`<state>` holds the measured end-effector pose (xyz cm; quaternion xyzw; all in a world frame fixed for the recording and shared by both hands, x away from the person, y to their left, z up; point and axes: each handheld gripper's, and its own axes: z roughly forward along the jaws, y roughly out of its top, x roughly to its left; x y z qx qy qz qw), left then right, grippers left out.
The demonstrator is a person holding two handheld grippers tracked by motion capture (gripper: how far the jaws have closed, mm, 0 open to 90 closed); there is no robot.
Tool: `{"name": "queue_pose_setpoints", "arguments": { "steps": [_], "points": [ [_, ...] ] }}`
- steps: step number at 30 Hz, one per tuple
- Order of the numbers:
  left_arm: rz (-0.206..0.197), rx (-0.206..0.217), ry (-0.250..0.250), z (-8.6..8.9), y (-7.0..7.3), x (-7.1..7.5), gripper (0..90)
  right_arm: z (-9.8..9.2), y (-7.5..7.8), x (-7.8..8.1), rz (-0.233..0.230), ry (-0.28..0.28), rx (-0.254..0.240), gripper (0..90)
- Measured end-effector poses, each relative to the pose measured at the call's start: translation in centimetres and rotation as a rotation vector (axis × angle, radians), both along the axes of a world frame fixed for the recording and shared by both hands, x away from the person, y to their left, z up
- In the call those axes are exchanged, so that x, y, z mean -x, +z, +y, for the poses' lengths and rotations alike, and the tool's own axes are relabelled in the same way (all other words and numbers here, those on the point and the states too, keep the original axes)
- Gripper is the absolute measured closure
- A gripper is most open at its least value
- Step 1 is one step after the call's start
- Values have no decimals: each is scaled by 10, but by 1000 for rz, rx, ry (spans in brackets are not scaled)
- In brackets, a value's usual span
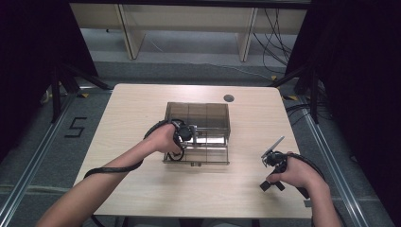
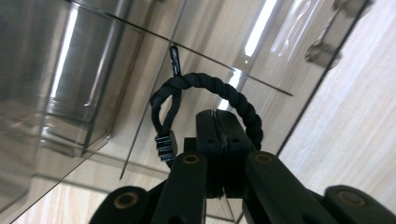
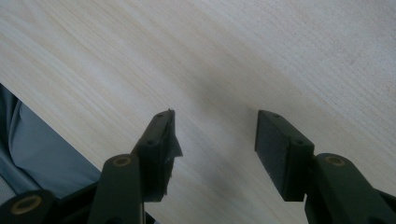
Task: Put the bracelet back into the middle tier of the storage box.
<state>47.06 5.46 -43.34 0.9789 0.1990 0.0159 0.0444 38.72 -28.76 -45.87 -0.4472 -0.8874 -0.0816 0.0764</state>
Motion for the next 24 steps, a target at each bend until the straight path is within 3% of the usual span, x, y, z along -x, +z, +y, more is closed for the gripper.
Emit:
{"name": "queue_pose_setpoints", "arguments": {
  "steps": [3,6,7,9,10,15,17,24],
  "points": [
    [-15,24,12,5,9,1,844,0,-1,0,-1,12,-1,487],
    [-32,46,19,12,19,3,826,1,0,1,7,-16,29,487],
    [-34,46,23,15,23,5,819,0,0,0,1,8,-1,487],
    [-41,55,26,21,27,6,802,-1,1,-1,-16,24,18,487],
    [-43,57,31,24,29,6,799,0,1,0,-1,-3,8,488],
    [-48,78,57,39,32,10,770,-1,-1,-1,-3,15,-5,487],
    [-51,86,63,46,32,13,758,-1,-1,-1,-9,12,23,487],
    [-66,133,110,75,34,23,716,-1,-2,-1,-15,15,19,487]
  ]
}}
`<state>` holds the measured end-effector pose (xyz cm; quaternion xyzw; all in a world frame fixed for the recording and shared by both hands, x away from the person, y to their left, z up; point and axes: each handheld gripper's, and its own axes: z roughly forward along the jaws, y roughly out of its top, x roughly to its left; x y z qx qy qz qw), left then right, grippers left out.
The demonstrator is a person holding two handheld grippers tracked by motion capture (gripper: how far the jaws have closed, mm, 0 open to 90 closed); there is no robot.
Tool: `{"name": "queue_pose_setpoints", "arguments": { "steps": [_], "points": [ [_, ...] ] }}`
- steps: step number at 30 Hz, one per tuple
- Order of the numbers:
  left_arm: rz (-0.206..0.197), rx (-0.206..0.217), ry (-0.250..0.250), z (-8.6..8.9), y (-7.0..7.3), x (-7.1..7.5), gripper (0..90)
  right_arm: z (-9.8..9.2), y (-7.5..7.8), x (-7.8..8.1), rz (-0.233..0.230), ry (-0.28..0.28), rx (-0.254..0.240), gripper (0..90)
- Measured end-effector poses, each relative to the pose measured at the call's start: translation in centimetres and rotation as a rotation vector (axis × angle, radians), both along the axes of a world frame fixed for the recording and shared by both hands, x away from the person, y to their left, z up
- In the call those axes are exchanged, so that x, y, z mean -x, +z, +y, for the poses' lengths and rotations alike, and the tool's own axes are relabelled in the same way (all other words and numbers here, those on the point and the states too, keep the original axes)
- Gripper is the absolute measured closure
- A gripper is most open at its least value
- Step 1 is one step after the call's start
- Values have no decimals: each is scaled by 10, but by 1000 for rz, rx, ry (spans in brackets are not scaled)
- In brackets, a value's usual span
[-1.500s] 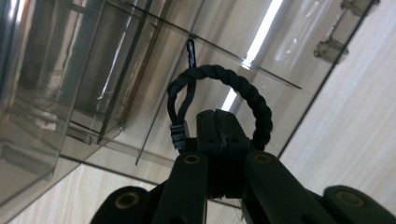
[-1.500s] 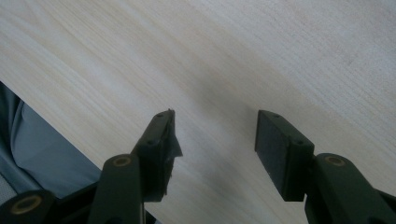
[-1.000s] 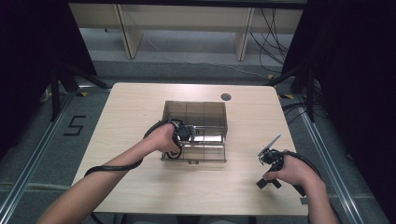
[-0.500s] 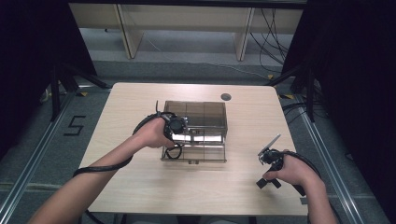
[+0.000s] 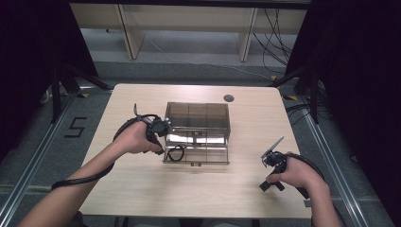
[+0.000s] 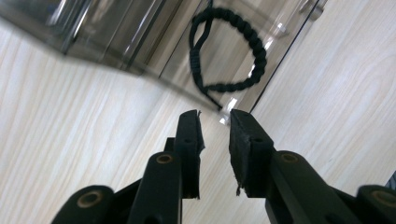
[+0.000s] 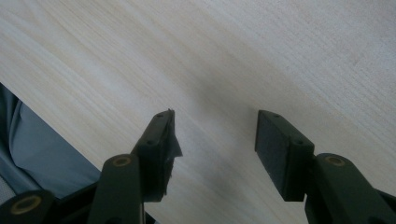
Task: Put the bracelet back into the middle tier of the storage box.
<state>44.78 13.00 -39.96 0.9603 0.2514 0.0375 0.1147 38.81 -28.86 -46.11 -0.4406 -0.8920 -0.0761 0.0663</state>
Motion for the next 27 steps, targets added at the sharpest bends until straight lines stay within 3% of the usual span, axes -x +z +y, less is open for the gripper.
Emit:
{"name": "queue_pose_setpoints", "arguments": {
  "steps": [5,10,13,17,18,19,24,27],
  "points": [
    [-11,75,76,25,0,8,662,0,0,0,2,1,0,487],
    [-11,109,132,54,-7,15,617,1,0,1,6,-8,-3,486],
    [-19,141,173,68,-14,21,575,0,-1,0,4,0,-7,487],
    [-37,214,249,84,-32,34,501,1,-1,1,13,-9,-5,486],
    [-34,193,228,90,-35,35,486,1,-1,1,14,-10,-8,487],
    [-35,212,261,92,-39,39,472,1,-1,0,6,0,-3,487],
    [-8,244,301,110,-54,52,424,-1,0,0,9,-6,6,486],
    [-44,250,321,118,-62,57,401,-2,2,1,7,-17,-12,487]
  ]
}}
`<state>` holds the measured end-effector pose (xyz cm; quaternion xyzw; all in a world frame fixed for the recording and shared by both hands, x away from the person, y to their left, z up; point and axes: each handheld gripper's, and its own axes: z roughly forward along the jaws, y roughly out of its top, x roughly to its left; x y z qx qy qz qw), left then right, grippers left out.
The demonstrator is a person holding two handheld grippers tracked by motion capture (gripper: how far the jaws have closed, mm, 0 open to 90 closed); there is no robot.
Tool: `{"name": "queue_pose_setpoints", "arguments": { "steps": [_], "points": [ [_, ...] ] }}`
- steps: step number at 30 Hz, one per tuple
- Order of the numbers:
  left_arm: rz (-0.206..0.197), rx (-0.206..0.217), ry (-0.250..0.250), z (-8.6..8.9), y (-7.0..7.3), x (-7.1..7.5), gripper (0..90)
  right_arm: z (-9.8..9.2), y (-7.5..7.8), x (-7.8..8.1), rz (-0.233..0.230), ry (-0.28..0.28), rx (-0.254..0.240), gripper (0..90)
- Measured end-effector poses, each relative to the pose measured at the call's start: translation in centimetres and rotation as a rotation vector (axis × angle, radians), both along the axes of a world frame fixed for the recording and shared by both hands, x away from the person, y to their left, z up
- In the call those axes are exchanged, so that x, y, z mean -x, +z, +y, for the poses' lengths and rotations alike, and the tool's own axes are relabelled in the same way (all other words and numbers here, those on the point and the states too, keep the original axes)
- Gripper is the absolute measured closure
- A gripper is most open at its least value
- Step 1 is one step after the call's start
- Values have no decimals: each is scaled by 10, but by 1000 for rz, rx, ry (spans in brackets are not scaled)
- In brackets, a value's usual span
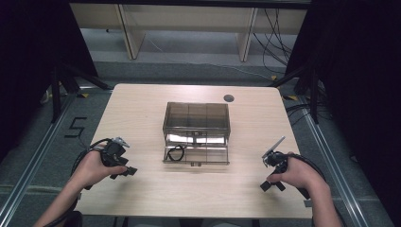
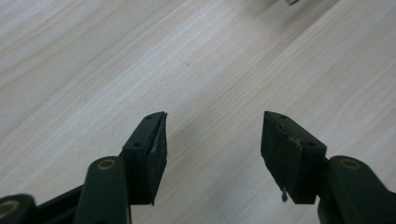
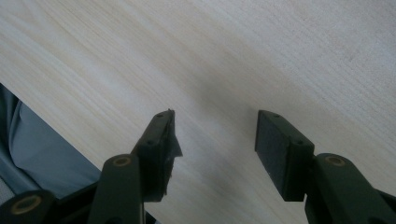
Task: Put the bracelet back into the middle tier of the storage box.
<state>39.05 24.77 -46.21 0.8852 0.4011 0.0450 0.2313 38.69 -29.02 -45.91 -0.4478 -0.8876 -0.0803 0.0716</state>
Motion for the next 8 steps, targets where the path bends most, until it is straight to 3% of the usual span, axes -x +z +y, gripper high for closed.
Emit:
{"name": "queue_pose_setpoints", "arguments": {
  "steps": [4,6,7,8],
  "points": [
    [-4,39,39,4,-7,4,374,0,2,0,21,-7,-5,486],
    [-26,55,73,4,-7,4,363,0,1,1,2,-8,-16,486],
    [-35,52,73,4,-7,4,362,-2,1,0,-15,14,9,486],
    [-27,69,76,4,-8,3,356,-2,2,0,-16,7,4,486]
  ]
}}
